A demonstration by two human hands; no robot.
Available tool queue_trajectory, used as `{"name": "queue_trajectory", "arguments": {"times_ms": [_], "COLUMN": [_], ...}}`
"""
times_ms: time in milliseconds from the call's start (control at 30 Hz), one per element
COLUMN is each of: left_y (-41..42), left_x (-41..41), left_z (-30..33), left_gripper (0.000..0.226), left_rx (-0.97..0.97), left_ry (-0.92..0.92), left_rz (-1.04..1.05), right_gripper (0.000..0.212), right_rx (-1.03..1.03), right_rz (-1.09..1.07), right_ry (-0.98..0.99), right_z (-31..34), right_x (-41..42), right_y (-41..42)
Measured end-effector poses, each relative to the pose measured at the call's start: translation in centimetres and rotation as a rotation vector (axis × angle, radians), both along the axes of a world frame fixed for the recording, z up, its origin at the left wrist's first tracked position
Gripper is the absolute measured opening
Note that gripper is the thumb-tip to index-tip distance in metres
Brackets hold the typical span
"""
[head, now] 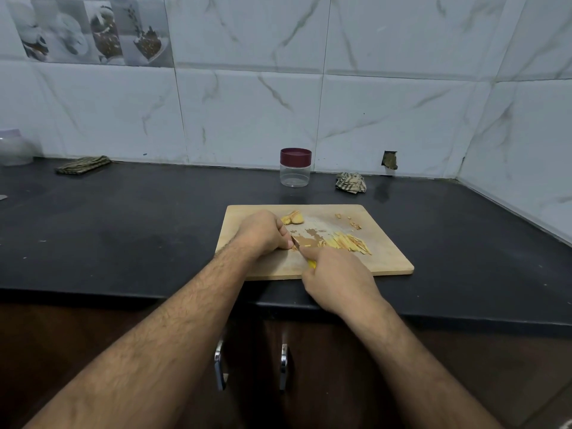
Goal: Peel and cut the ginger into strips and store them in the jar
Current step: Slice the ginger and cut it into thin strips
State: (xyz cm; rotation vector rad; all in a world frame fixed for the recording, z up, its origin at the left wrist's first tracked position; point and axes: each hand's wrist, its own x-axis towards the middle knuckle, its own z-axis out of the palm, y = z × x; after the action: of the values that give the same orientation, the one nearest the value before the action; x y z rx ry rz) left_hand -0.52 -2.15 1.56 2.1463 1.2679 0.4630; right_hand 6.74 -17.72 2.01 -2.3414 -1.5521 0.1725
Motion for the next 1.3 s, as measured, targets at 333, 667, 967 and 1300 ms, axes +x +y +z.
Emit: {"name": "queue_trajectory", "arguments": {"times_ms": [333, 667, 967, 1300], "left_y": [0.0, 0.2, 0.5, 0.6], "left_x": [-0.1, 0.2, 0.2, -0.1], "left_z": [0.5, 0.5, 0.6, 1.1], "left_gripper": [0.008, 0.005, 0.009, 0.004], "left_rx": [-0.049, -0.025, -0.049, -0.089], "left_ry": [0.031, 0.077, 0.089, 0.113], "left_rz": [-0.015, 0.018, -0.001, -0.027], "right_gripper": [0.054, 0.051, 0.051, 0.053], "right_rx": [0.011, 0.055, 0.005, 0.015], "right_rz": [-0.007, 0.025, 0.023, 0.003], "right_ry": [0.012, 0.045, -0.011, -0.018], "right_z": [-0.2, 0.0, 0.1, 0.1], "right_x": [0.2, 0.2, 0.1, 0.5], "right_y": [-3.5, -1.7, -0.4, -3.5]}}
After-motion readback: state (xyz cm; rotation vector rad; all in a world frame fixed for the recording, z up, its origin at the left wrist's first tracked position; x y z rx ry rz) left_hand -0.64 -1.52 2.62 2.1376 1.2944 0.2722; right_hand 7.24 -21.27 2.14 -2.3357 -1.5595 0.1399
